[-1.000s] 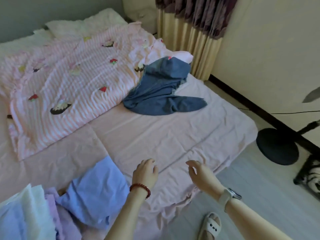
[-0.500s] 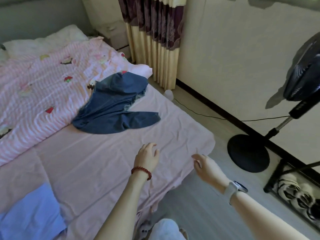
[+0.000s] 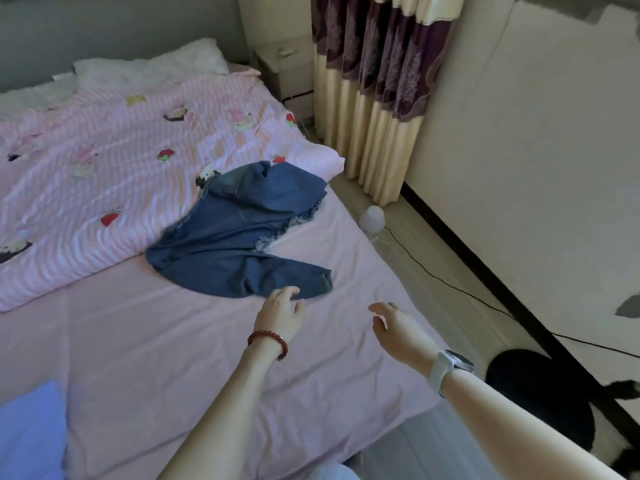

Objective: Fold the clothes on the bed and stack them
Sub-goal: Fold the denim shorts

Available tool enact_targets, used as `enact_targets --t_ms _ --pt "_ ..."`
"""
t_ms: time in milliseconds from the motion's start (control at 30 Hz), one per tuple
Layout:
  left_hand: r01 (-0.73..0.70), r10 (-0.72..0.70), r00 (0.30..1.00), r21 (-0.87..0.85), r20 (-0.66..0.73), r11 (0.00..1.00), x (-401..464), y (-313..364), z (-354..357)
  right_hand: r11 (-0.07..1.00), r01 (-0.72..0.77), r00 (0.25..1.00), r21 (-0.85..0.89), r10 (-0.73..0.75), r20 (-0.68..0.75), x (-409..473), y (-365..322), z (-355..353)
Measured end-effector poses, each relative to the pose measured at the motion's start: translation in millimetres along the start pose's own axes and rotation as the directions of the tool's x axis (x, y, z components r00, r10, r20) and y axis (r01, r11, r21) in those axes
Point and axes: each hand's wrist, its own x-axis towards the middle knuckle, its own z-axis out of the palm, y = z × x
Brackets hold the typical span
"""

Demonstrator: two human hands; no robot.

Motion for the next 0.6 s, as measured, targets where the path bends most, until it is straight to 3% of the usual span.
enact_targets --t_ms 233,433,533,600 --pt "0.185 -0.191 0.978 -0.078 -0.082 0.98 81.2 -11.7 -22.8 0.988 0.152 0.974 -0.041 -0.143 0.175 124.8 -26.1 2.8" --pt "0.324 -0.329 0.937 -0.063 -0.118 0.944 170.4 -61.5 -23.5 0.939 0.326 0.925 -0.109 -0.294 0.24 255.2 -47.4 37.5" --pt "0.364 -0.366 0.91 -0.048 -0.196 0.93 226.1 -96.5 -27.7 0.866 0.444 0.892 -0.228 -0.406 0.197 334.2 -64.3 50.1" --pt "0.386 -0.379 0.89 -0.027 -0.252 0.922 264.2 -119.8 -34.3 0.801 0.531 0.841 -0.276 -0.537 0.061 383.5 -81.8 53.8"
